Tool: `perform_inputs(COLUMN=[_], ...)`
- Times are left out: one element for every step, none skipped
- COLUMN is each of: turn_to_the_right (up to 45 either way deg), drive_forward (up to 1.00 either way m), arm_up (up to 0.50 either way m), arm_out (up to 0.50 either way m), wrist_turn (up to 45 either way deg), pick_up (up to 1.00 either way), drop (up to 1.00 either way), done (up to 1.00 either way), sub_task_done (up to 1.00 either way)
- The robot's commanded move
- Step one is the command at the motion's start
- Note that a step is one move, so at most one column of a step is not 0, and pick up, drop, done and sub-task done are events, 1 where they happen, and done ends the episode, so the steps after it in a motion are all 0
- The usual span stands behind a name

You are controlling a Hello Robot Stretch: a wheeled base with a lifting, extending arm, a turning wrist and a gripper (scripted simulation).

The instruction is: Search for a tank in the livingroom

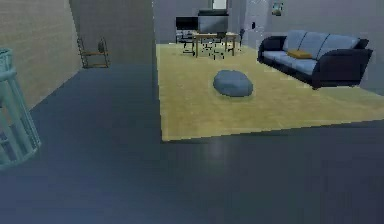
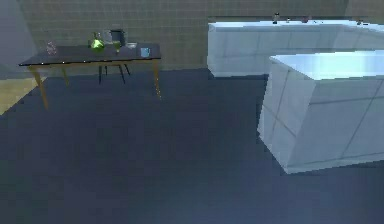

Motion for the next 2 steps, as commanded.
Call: perform_inputs(turn_to_the_right=[-3.0,0.0], drive_forward=[0.00,1.00], arm_up=[0.00,0.00], arm_out=[0.00,0.00], wrist_turn=[0.0,0.0], pick_up=[0.00,0.00], drop=[0.00,0.00], done=[0.00,0.00], sub_task_done=[0.00,0.00])
